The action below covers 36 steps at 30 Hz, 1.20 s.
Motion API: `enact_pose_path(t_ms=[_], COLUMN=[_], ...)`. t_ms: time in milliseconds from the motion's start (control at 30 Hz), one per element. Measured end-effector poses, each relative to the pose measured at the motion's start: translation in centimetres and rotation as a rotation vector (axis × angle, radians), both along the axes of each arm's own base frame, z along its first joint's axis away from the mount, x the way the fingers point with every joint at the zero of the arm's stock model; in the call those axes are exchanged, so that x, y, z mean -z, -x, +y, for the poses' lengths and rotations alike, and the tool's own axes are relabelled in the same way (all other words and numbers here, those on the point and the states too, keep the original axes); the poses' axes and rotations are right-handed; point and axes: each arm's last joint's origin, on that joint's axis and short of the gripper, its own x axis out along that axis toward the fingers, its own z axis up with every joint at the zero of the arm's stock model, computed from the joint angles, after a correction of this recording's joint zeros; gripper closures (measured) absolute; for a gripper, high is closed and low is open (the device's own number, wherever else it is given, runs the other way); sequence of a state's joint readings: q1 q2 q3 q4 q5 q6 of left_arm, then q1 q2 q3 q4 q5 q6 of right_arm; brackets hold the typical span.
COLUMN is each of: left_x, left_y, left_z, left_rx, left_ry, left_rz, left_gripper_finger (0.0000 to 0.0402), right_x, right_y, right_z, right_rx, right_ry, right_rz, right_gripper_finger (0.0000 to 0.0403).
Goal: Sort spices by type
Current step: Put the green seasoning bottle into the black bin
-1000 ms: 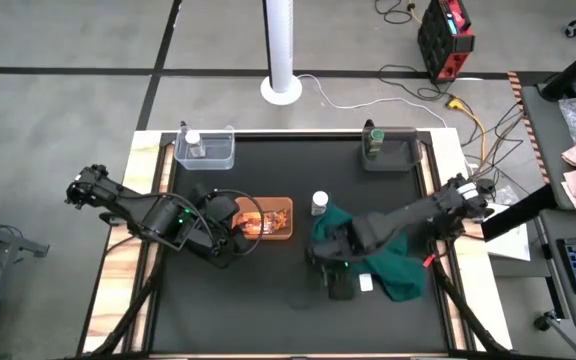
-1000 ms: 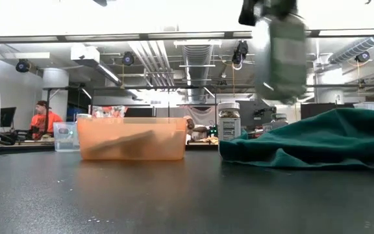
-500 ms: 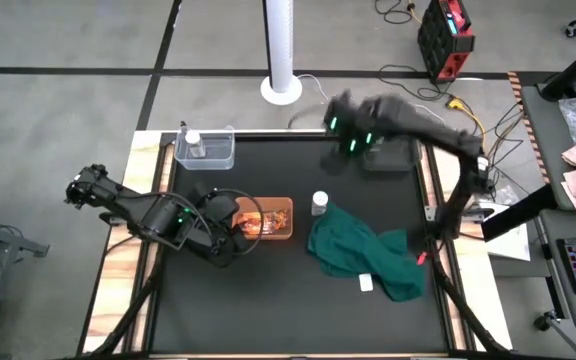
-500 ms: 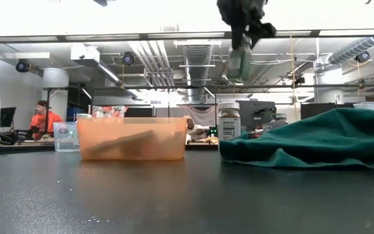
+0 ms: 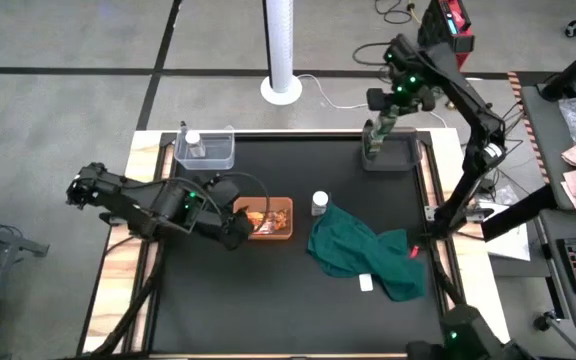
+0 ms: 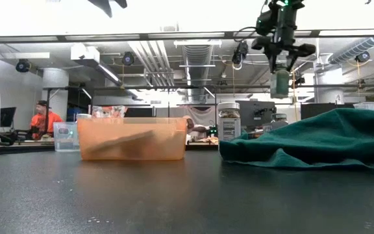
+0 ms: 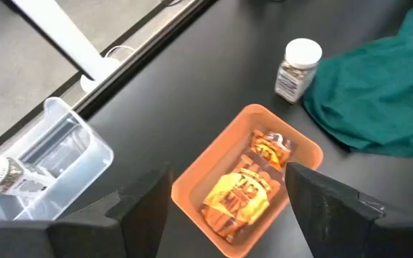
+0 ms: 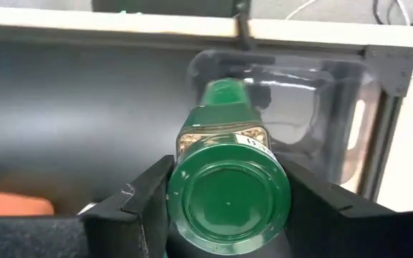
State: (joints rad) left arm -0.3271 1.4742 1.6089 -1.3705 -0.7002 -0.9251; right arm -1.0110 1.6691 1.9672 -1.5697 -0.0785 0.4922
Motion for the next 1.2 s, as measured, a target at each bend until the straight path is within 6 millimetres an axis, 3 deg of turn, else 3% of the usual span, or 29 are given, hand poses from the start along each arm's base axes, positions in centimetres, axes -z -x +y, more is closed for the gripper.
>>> enact_pose_path(t_ms=[333,800,1200], left_x=[0.0,0.0,-0.1], left_y=[-0.4,-0.6,-0.6], left_z=[1.8,2.4,2.4], left_rx=[-0.052,-0.077,-0.076], left_ry=[-0.010,-0.008,-0.006], left_rz=[0.013,0.007,0.005], left_gripper_finger=[0.0147,0.0147,0.0147], right_x=[2.9,5.9,11.8], right_y=[3.3,2.7,2.6], right_z=[-1.9,-2.6,-2.8], right_rx=[0.062,0.086,0.082], right_ry=[-0.059,-0.024,-0.070], right_rz=[0.118,0.178,0.191], right_gripper_finger=[0.0206,0.0206,0.0206])
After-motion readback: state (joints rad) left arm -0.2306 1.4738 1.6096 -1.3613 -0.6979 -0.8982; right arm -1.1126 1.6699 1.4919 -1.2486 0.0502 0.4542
